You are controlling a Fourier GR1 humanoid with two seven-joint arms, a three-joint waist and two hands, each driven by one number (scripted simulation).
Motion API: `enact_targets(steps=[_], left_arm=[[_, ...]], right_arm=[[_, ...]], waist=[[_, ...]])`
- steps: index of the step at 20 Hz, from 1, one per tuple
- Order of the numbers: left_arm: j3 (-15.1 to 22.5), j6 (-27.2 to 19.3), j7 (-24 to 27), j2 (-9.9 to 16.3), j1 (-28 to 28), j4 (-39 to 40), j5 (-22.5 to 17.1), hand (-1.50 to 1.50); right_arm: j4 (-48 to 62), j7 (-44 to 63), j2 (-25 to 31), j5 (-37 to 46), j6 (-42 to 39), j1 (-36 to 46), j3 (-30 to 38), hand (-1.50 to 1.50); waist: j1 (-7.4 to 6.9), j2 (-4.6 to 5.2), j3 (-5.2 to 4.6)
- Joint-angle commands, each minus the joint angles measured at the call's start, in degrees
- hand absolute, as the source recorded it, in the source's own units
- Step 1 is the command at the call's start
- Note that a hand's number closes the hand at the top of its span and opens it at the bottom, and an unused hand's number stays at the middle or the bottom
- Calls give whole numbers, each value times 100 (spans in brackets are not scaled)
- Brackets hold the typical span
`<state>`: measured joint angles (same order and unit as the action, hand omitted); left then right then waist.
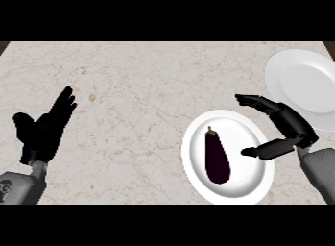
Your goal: Pick the eggplant from the plate and place it in the plate
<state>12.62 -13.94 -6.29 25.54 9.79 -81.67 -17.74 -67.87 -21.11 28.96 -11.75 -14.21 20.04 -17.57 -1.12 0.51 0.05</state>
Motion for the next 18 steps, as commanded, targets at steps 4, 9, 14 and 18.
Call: enact_targets(steps=[4,9,14,18], left_arm=[[-161,106,252,-235,-9,480,132,0],[-448,300,-156,-248,341,525,139,0],[-267,78,5,-417,-98,97,446,0],[-607,470,21,-247,6,336,252,0]], right_arm=[[556,-587,317,1092,-624,287,-406,-150],[234,127,204,1426,-793,614,-248,-150],[-449,1033,213,1729,-1082,417,-641,-150],[-702,1696,282,1811,-1630,782,-622,-150]], waist=[[67,-36,-4],[99,-46,-5],[107,-60,-7],[102,-54,-8]])
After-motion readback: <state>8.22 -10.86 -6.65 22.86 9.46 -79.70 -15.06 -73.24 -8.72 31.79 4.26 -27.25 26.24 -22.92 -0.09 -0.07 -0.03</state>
